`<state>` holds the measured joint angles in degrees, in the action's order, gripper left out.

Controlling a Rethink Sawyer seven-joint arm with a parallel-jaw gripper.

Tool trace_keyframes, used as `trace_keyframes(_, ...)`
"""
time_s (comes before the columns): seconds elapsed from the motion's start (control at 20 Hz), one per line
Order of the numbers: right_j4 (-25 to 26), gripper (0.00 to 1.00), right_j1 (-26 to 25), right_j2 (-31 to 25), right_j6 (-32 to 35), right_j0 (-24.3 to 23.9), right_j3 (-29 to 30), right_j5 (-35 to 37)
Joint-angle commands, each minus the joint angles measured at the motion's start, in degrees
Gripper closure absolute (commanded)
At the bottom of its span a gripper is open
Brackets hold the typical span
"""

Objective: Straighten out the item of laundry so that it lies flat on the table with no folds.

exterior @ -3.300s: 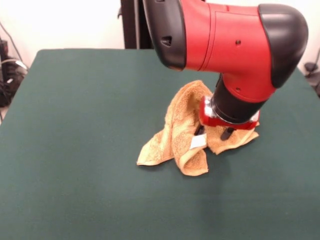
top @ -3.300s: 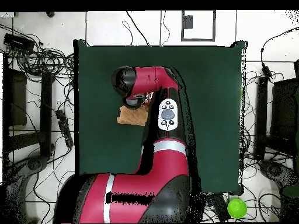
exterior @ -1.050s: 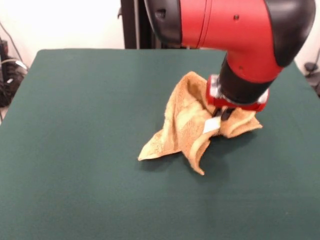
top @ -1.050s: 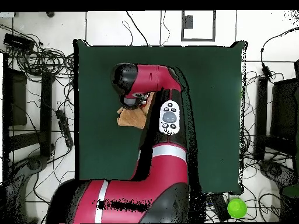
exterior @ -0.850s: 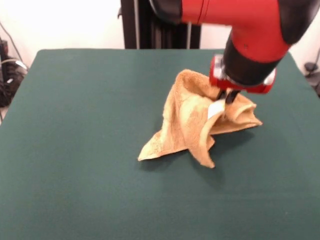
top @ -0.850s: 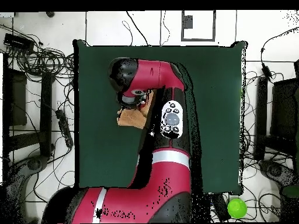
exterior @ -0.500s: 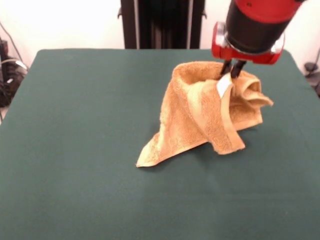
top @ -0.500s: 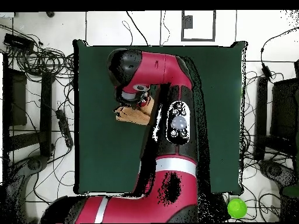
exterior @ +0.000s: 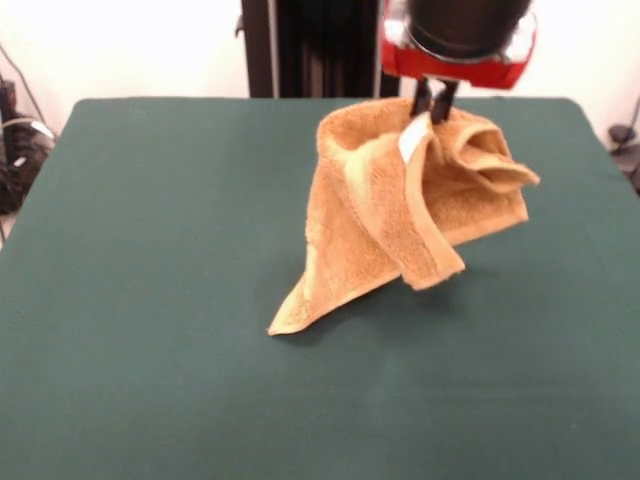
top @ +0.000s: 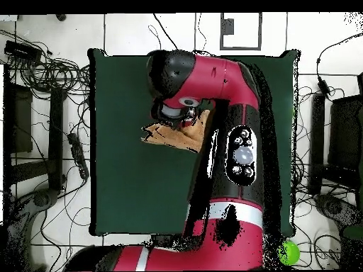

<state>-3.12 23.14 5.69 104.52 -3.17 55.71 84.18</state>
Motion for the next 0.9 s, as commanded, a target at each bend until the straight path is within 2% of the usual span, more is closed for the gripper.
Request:
trace_keyframes(0.05, 0.4, 1.00, 6.9, -1.1, 3.4, -1.0, 6.2, 12.4)
trace_keyframes(0.35, 2.8, 1.00, 11.7, -0.1, 1.4, -2.4, 3.8, 19.8)
trace_keyframes(0.75, 7.5, 1.00, 18.0, 1.4, -1.2, -3.2, 2.8, 25.0)
trace_keyframes(0.85, 4.4, 1.00, 19.6, 1.1, 1.1, -4.3, 7.2, 23.2)
trace_keyframes(0.9, 4.7, 1.00, 19.3, 0.6, 0.7, -4.6, 6.7, 23.6)
